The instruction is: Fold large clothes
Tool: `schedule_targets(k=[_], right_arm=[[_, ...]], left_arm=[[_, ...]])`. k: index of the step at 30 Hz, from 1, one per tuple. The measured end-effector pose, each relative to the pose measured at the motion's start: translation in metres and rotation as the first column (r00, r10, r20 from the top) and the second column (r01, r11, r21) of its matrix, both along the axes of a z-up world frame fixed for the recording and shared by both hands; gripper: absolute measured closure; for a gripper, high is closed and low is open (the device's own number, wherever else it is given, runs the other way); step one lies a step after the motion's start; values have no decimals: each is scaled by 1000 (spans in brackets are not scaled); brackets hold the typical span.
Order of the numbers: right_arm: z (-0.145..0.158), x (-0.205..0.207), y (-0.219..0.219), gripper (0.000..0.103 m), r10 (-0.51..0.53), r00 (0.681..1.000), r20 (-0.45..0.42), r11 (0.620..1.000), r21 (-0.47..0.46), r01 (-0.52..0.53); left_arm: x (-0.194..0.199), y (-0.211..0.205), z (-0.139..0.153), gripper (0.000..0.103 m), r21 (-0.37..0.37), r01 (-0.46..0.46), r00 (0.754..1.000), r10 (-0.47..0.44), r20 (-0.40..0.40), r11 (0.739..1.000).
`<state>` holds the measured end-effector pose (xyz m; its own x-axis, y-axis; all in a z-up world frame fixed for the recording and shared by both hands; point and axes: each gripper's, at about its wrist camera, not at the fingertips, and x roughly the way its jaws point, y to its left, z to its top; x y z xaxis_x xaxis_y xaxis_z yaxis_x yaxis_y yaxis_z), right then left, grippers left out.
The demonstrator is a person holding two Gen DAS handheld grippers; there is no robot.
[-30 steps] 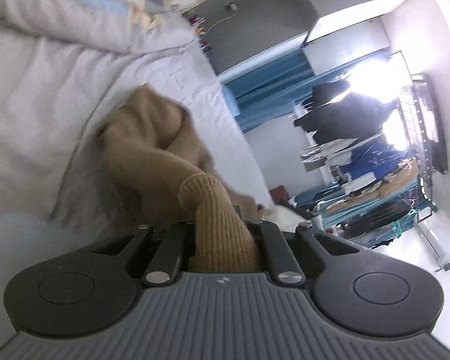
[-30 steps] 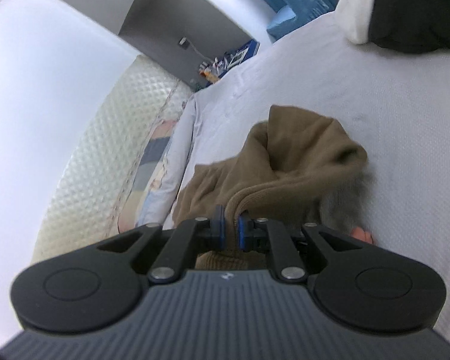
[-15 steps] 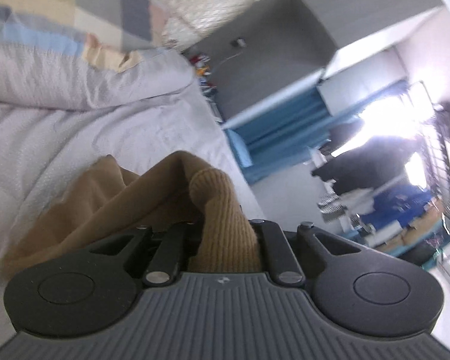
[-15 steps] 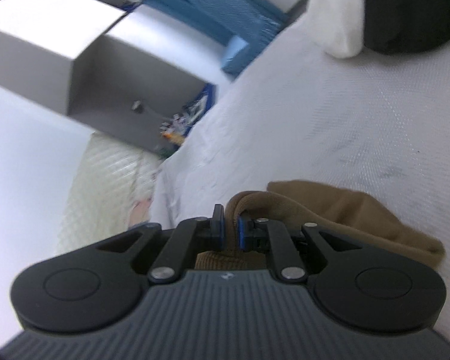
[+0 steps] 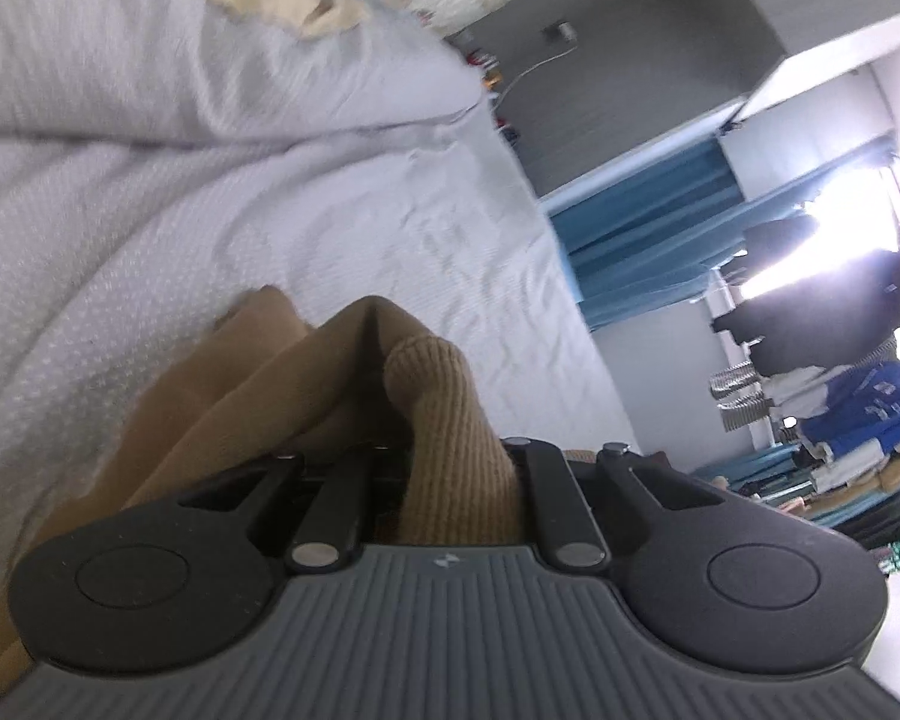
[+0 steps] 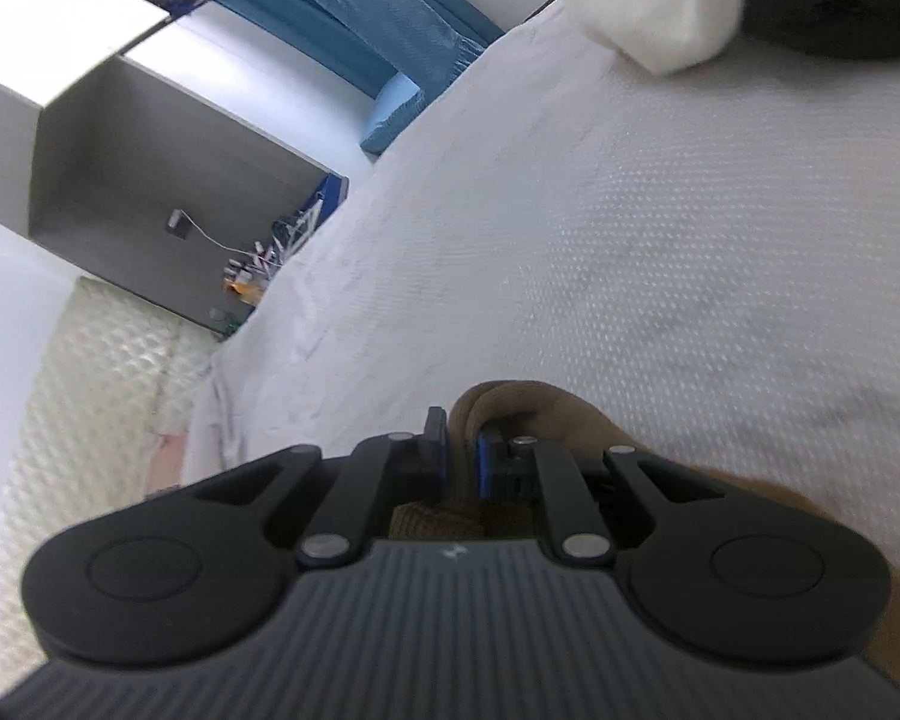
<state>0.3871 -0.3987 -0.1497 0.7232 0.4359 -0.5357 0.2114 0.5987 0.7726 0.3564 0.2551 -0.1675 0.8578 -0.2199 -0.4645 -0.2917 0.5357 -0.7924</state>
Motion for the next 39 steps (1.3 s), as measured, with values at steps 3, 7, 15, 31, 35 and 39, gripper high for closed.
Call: schedule_targets(k=[3,7,15,31,35,39], right_arm=[[-17,18,3,90,14,1000,-18,1000,-16,-14],[-41,33,2,90,21,998,-61,999,25,-20],[-51,29,0,90,32,996,-88,997,76,-25],[-46,15,-11,87,31,995,-93,989,147,-17],[-46,15,-11,87,31,994,-100,990,138,-17],[-44,15,-9,87,28,994,-106,991,134,-14]], left_arm=[[20,-4,-13,87,68,18,1000,-17,-13,998],[35,-1,-25,87,63,38,999,-36,-27,997],[35,4,-27,85,10,67,998,-66,-13,998],[-8,60,-17,35,-333,108,990,-71,123,937],[-11,57,-4,32,-246,100,988,-66,141,964],[-4,32,4,32,-145,131,981,-108,159,981]])
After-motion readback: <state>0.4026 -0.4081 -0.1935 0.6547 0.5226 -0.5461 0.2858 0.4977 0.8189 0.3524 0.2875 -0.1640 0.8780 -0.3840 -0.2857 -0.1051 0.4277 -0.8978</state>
